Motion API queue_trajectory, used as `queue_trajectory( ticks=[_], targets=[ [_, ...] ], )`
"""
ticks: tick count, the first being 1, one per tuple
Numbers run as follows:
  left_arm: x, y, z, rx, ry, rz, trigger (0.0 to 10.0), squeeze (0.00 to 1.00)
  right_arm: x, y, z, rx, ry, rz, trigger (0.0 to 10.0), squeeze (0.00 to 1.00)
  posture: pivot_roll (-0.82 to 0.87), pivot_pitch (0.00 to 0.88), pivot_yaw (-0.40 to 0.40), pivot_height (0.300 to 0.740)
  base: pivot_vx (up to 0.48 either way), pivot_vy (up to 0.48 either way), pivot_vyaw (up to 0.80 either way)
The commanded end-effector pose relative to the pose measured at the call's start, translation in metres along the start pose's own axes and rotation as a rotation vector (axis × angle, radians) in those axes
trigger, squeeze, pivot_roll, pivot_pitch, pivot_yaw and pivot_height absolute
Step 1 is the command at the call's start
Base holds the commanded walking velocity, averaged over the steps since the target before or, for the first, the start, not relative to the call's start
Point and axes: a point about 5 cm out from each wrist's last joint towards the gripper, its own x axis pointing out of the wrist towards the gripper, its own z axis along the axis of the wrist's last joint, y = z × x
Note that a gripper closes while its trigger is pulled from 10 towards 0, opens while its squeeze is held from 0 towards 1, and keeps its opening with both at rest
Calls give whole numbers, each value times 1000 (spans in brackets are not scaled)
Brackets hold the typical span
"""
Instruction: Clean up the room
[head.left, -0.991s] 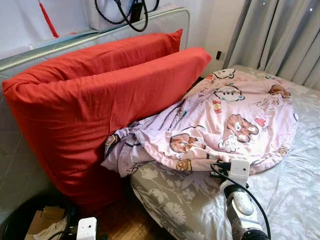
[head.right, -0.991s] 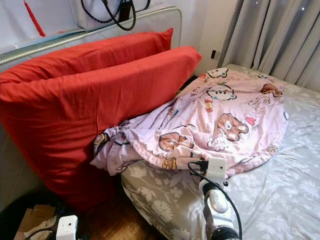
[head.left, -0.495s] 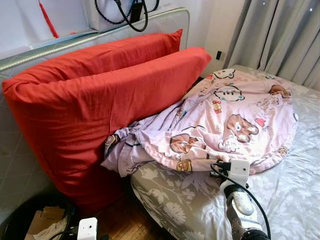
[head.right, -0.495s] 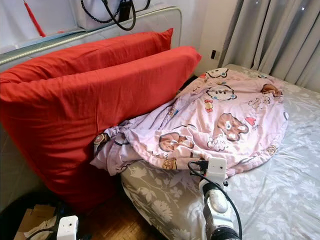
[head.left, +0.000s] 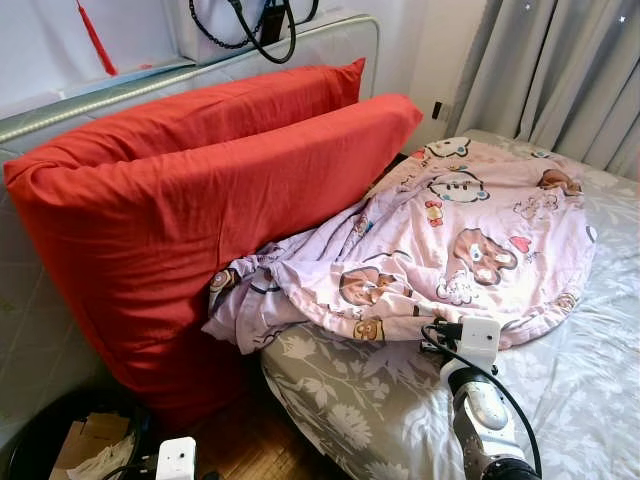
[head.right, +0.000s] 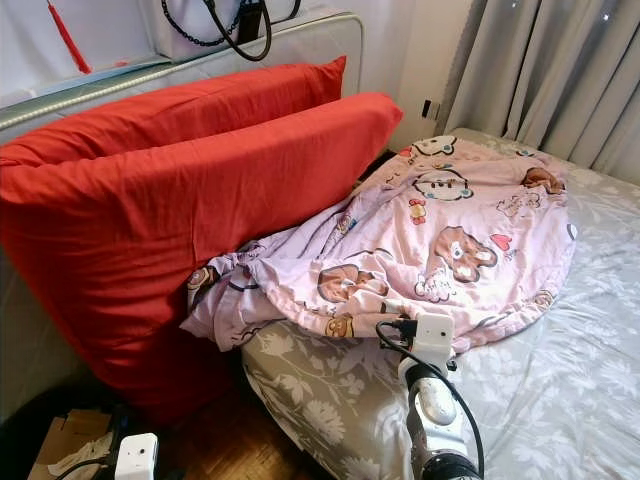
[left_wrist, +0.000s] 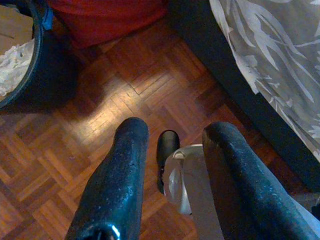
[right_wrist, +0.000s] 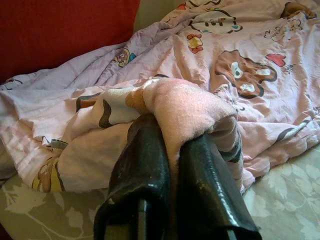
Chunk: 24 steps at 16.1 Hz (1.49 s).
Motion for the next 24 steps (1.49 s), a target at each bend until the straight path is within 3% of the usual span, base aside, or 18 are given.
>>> queue_trajectory(
  ticks=[1, 12, 19, 24],
  targets=[
    [-2, 1, -5, 4, 11, 3, 10000, 0, 1, -1, 5, -7, -26, -1, 10000, 0, 79, 0, -37, 740, -244, 0, 0],
    [-1, 1, -4, 2, 4, 0, 10000, 0, 1, -3, 8, -11, -47, -13, 10000, 0, 80, 0, -38, 740, -269, 0, 0],
    [-2, 1, -4, 4, 5, -1, 10000, 0, 4, -37, 35, -99, -177, -215, 10000, 0, 79, 0, -40, 740, -273, 0, 0],
    [-2, 1, -5, 9, 6, -1, 10000, 0, 1, -39, 32, -114, -177, -225, 10000, 0, 76, 0, -39, 740, -222, 0, 0]
  ],
)
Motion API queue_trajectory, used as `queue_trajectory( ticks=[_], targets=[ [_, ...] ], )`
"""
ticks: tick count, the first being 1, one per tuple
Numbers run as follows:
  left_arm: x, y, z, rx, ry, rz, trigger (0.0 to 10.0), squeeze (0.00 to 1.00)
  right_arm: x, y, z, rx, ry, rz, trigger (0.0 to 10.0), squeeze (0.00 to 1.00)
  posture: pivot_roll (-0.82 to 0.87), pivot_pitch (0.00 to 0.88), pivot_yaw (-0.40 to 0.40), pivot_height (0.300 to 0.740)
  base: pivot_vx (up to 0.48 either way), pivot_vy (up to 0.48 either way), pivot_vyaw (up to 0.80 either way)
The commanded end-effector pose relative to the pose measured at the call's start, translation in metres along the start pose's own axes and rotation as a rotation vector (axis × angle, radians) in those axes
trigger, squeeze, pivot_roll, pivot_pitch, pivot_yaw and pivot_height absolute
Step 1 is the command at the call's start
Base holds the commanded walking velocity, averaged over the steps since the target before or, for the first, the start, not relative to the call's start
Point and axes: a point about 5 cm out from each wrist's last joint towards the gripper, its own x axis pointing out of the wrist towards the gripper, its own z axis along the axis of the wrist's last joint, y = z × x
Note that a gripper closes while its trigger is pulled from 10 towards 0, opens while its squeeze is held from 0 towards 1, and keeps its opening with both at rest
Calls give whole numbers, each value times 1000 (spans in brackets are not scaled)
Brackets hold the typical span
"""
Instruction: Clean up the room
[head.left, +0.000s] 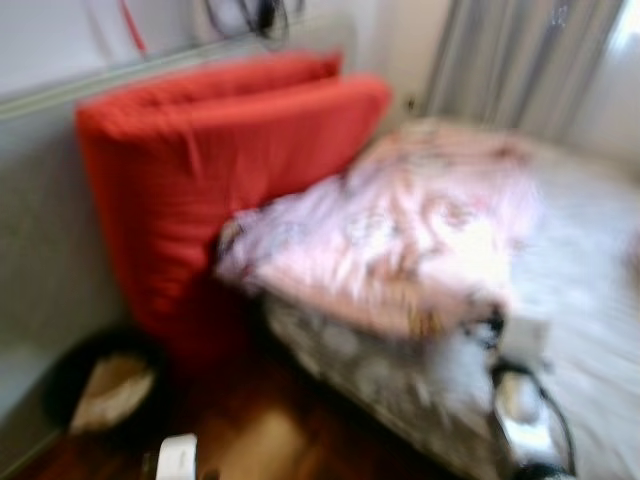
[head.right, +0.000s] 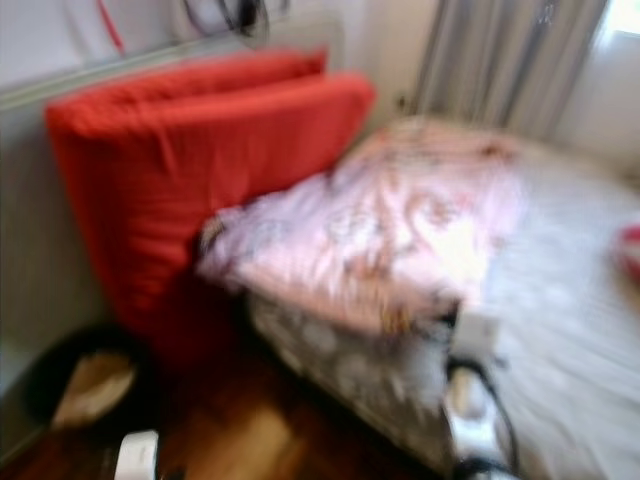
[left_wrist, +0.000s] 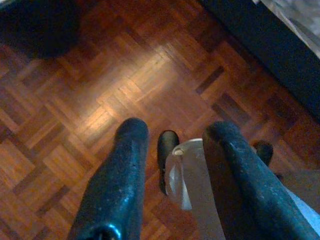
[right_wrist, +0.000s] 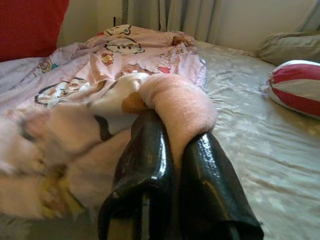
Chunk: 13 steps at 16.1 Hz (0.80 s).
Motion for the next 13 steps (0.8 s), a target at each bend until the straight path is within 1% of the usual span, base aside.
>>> queue_trajectory(
  ticks=[1, 2, 3, 4, 6, 8, 9, 11, 13],
  targets=[
    [0, -1, -3, 10, 15, -3, 10000, 0, 3, 1, 6, -3, -29, 12, 10000, 0, 75, 0, -37, 740, 0, 0, 0],
    [0, -1, -3, 12, 15, -2, 10000, 0, 1, 4, 1, -1, 8, 39, 10000, 0, 73, 0, -37, 740, 0, 0, 0],
    [0, -2, -3, 15, 17, -4, 10000, 0, -4, 12, -12, -18, 94, 102, 10000, 0, 73, 0, -38, 740, 0, 0, 0],
    [0, -2, -3, 15, 18, -4, 10000, 0, -7, 16, -18, -18, 135, 136, 10000, 0, 74, 0, -38, 740, 0, 0, 0],
    [0, -2, -3, 15, 20, -5, 10000, 0, -11, 20, -27, -68, 194, 171, 10000, 0, 74, 0, -37, 740, 0, 0, 0],
    [-1, -1, -5, 15, 23, -5, 10000, 0, -13, 18, -33, -82, 234, 156, 10000, 0, 74, 0, -36, 740, 0, 0, 0],
    [-1, -1, -5, 15, 26, -6, 10000, 0, -15, 14, -39, -115, 289, 145, 10000, 0, 72, 0, -36, 740, 0, 0, 0],
    [-1, -1, -6, 16, 29, -8, 10000, 0, -18, 13, -45, -140, 344, 151, 10000, 0, 72, 0, -37, 740, 0, 0, 0],
    [-1, -2, -6, 14, 30, -11, 10000, 0, -20, 10, -48, -153, 366, 137, 10000, 0, 73, 0, -36, 740, 0, 0, 0]
  ],
)
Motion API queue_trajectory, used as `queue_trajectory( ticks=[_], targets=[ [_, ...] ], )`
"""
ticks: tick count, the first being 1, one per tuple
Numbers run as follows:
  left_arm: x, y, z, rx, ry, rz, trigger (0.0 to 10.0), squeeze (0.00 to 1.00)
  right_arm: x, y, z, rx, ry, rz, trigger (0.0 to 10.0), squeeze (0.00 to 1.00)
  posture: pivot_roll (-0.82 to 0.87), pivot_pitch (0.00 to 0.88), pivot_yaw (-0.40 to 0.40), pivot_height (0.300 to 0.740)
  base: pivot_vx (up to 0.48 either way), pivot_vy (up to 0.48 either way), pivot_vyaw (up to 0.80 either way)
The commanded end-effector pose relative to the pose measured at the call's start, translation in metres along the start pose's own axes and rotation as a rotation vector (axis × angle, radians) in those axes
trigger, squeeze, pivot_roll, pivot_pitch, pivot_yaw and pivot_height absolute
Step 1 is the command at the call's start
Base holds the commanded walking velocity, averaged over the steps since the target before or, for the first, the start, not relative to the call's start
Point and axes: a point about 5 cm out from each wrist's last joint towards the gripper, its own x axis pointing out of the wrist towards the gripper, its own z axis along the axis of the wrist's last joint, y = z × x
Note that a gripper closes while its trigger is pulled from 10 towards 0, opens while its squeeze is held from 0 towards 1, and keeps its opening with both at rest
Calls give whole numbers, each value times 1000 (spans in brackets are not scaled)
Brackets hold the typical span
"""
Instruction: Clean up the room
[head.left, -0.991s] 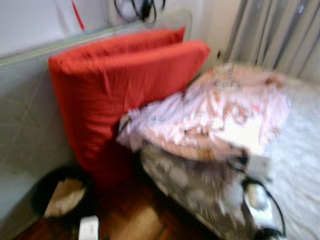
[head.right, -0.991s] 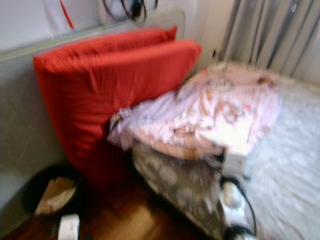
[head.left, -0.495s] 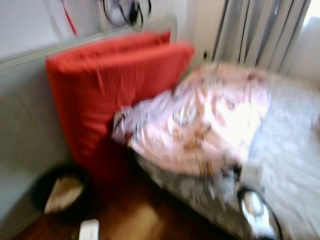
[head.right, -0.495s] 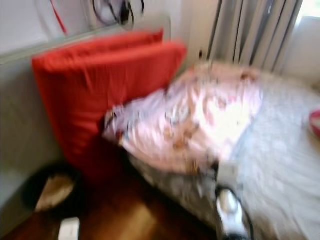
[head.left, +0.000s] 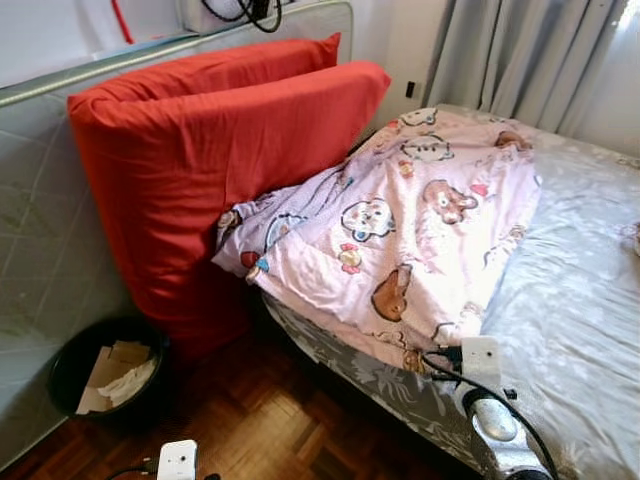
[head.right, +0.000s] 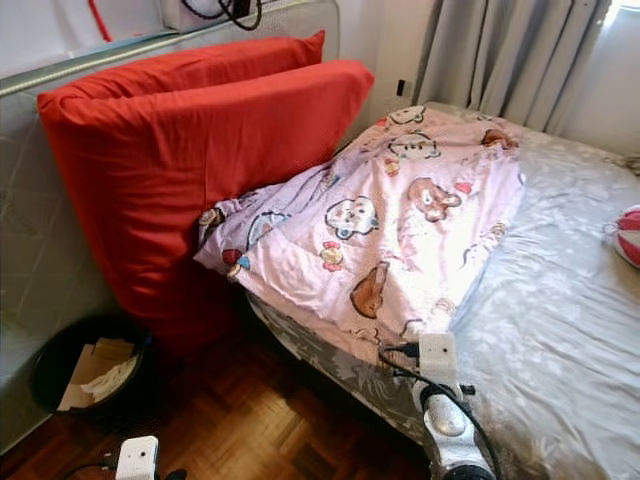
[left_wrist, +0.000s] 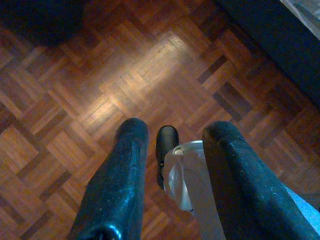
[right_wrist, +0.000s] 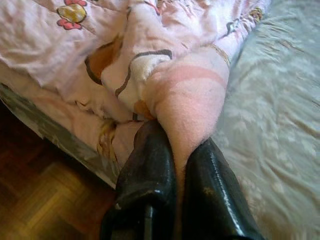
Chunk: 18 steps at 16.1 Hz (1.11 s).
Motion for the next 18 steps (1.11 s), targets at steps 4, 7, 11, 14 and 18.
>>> queue_trajectory(
  ticks=[4, 7, 11, 14, 18],
  targets=[
    [-1, 0, -6, 14, 30, -5, 10000, 0, -1, -3, -5, -14, 36, -10, 10000, 0, 71, 0, -36, 740, 0, 0, 0],
    [-1, 0, -5, 14, 30, -4, 10000, 0, -1, -1, -7, -16, 51, 2, 10000, 0, 73, 0, -37, 740, 0, 0, 0],
    [0, -1, -4, 13, 25, -6, 10000, 0, -3, 2, -12, -38, 88, 19, 10000, 773, 72, 0, -37, 740, 0, 0, 0],
    [0, -1, -3, 11, 22, -7, 10000, 0, -4, 2, -19, -55, 129, 17, 10000, 980, 71, 0, -37, 740, 0, 0, 0],
    [0, -1, -2, 13, 20, -8, 10000, 0, -8, -1, -30, -70, 186, 10, 10000, 976, 69, 0, -37, 740, 0, 0, 0]
  ],
)
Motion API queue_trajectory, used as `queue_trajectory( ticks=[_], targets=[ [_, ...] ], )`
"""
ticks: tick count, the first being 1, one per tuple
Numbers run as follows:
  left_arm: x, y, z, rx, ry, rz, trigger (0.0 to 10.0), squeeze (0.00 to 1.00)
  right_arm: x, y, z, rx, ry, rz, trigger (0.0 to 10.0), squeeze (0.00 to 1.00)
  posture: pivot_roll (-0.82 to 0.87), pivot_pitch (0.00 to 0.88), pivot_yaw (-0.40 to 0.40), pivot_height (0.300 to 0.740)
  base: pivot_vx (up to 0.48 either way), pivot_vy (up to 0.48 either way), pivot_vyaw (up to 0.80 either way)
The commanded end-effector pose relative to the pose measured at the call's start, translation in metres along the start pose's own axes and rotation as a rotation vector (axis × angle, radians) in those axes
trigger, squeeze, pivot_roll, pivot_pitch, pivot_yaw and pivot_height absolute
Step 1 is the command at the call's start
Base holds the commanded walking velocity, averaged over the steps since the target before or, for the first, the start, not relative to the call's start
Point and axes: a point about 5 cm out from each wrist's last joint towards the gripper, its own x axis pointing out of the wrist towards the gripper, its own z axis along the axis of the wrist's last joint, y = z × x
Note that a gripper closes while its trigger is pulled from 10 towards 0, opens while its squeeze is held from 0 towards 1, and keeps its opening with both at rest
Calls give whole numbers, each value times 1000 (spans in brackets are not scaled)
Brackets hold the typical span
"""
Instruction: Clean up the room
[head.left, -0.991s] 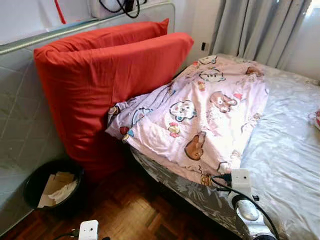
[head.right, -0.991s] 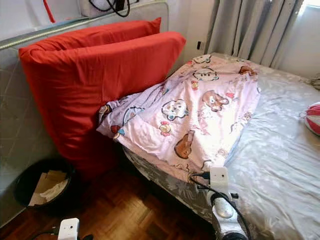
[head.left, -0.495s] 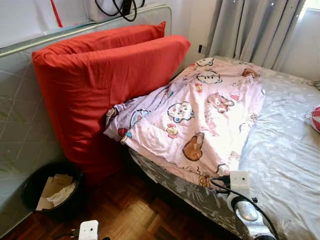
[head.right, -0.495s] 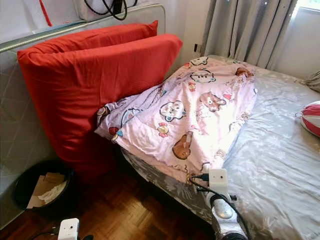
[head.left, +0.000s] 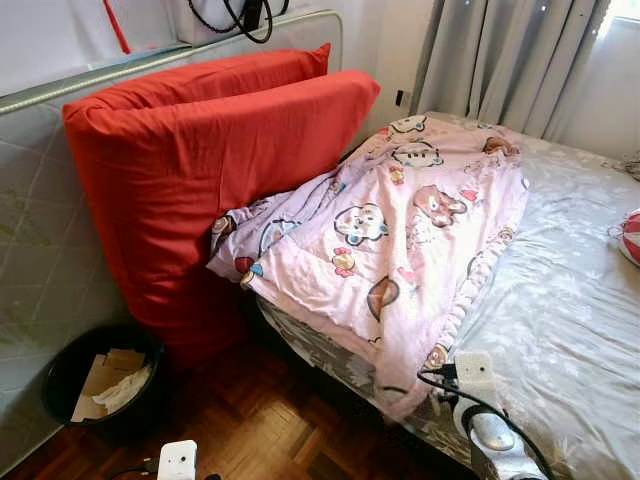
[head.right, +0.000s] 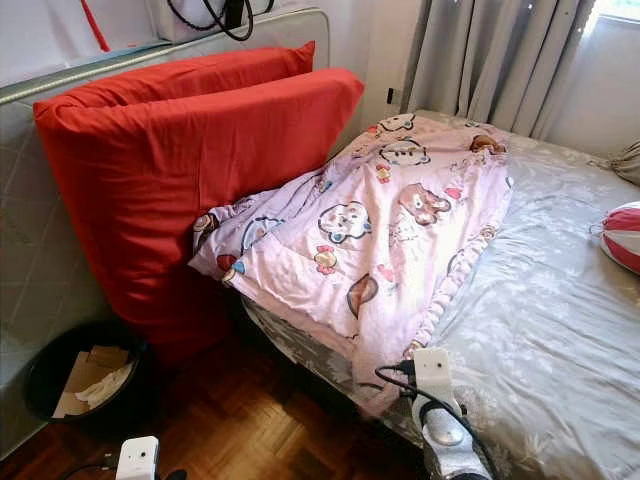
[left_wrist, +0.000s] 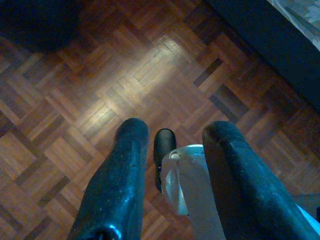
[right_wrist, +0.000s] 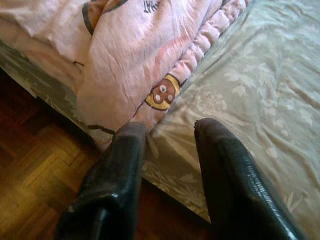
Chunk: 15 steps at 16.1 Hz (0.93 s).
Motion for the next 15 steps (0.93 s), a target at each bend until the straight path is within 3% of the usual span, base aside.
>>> queue_trajectory(
  ticks=[1, 2, 3, 4, 9, 11, 15],
  targets=[
    [0, -2, -1, 12, 16, -8, 10000, 0, -2, -2, -8, -2, 31, -2, 10000, 969, 69, 0, -38, 740, 0, 0, 0],
    [0, -2, -1, 11, 16, -9, 10000, 0, -4, -2, -15, 5, 50, 1, 10000, 937, 70, 0, -39, 740, 0, 0, 0],
    [1, -3, -1, 10, 16, -10, 10000, 0, -7, -4, -27, 19, 88, 11, 10000, 773, 69, 0, -39, 740, 0, 0, 0],
    [1, -3, -1, 9, 17, -10, 10000, 0, -10, -3, -35, 28, 110, 23, 10000, 27, 69, 0, -39, 740, 0, 0, 0],
    [1, -5, 0, 10, 22, -14, 10000, 0, -34, 4, -93, -28, 324, 111, 10000, 0, 60, 0, -37, 740, 0, 0, 0],
    [2, -7, 0, 19, 26, -28, 10000, 0, -45, 4, -111, 7, 384, 100, 10000, 0, 70, 0, -36, 740, 0, 0, 0],
    [4, -6, 8, 35, 17, -31, 10000, 0, -38, 4, -96, 104, 285, 69, 10000, 0, 64, 0, -24, 740, 0, 0, 0]
  ],
)
